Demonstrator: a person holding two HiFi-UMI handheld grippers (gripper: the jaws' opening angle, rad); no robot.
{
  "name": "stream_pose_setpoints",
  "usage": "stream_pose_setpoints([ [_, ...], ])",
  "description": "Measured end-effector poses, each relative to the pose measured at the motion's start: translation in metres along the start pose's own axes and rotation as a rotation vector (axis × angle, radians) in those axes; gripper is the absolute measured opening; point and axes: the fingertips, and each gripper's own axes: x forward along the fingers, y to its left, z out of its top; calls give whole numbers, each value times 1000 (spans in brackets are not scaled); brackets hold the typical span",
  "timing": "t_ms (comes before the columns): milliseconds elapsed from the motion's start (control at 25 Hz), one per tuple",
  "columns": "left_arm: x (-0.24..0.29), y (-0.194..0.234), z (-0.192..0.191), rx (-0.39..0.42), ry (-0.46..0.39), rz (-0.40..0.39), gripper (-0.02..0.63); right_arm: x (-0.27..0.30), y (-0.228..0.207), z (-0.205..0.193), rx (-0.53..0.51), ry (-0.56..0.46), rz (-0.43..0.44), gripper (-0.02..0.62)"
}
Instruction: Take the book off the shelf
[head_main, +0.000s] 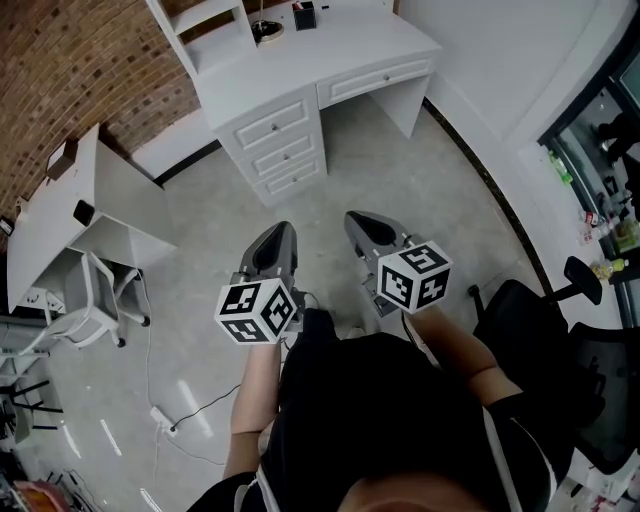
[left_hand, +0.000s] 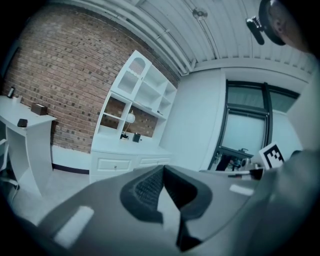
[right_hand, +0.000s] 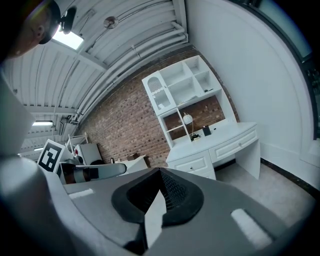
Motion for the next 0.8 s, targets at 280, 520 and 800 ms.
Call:
stream_pose_setpoints([
  [280, 31, 36, 7, -29, 12, -30, 6, 43, -5, 2, -82, 25, -42, -3],
  [520, 65, 71, 28, -39, 20, -45, 6, 85, -15, 20, -90, 22, -59, -3],
  [800, 107, 103, 51, -37, 35, -79, 6, 133, -28, 39, -83, 21, -89, -3],
])
